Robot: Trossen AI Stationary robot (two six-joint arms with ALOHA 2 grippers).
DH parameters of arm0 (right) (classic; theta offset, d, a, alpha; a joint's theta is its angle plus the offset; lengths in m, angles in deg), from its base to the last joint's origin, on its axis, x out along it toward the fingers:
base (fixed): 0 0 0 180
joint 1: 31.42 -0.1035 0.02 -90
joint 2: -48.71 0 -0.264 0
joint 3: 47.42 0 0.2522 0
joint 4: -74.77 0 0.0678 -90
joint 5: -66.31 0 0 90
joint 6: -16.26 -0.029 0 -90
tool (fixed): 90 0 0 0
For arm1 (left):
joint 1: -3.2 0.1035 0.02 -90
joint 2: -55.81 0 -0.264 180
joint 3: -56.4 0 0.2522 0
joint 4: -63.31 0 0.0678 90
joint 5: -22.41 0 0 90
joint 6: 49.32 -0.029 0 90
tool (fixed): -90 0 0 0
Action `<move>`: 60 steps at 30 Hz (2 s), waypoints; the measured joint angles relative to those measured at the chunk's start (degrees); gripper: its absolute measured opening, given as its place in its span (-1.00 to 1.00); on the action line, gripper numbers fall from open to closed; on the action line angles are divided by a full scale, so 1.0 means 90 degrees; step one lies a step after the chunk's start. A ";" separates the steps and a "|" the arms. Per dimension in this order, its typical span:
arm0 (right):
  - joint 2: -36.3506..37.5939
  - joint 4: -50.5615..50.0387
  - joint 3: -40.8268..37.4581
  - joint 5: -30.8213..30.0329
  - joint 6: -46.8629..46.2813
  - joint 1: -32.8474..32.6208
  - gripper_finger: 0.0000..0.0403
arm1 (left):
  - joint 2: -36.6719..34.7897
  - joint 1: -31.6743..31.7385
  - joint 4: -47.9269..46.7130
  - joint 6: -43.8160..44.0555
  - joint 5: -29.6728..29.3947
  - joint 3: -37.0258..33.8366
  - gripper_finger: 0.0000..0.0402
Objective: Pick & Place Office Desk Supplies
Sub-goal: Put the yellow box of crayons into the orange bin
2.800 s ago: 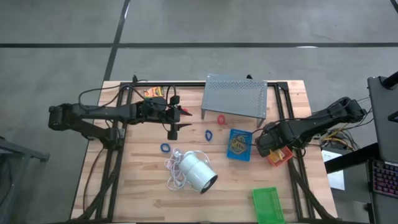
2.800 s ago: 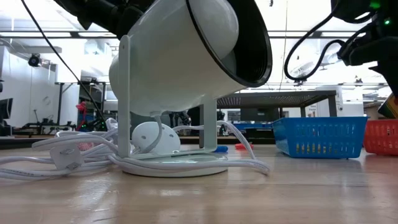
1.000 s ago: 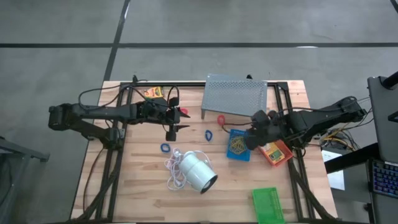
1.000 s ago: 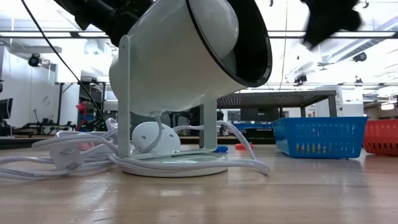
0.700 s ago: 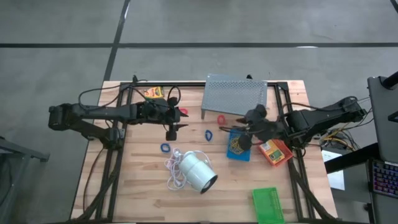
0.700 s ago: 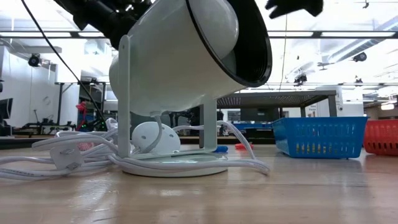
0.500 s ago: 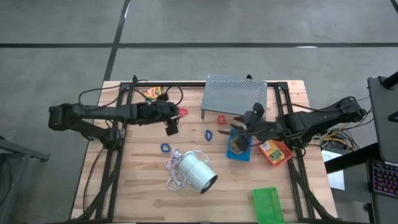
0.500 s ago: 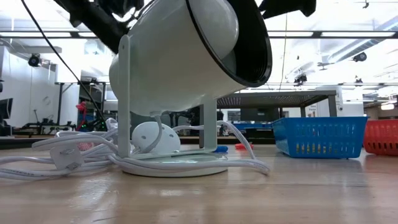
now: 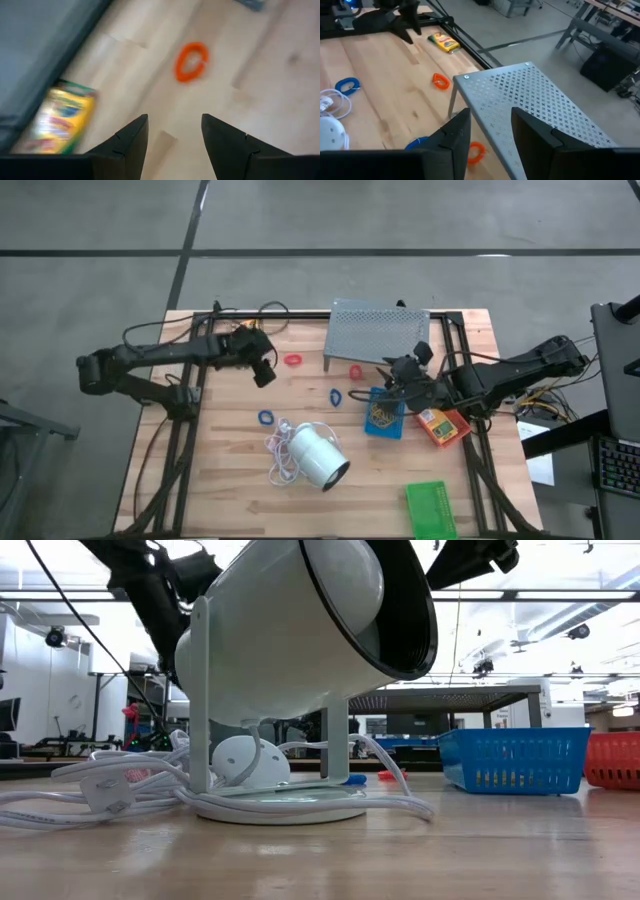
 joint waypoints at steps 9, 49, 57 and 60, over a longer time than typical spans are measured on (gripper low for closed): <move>0.0000 0.0057 0.0002 -0.0004 0.0022 0.0000 -0.37 | 0.0001 0.1745 0.0022 0.0111 -0.0293 0.0000 -0.07; -0.0007 0.0122 -0.0170 -0.0495 0.0000 -0.0002 -0.37 | 0.3146 0.2462 0.0903 -0.1882 -0.0847 0.1107 -0.07; -0.0007 0.0120 -0.0236 -0.0484 -0.0002 -0.0002 -0.41 | 0.3323 0.2879 -0.0199 -0.1213 -0.0530 0.1795 -0.07; -0.0007 0.0123 -0.0240 -0.0482 -0.0002 -0.0002 -0.41 | 0.3289 0.3003 -0.0230 -0.1194 -0.0355 0.1819 -0.07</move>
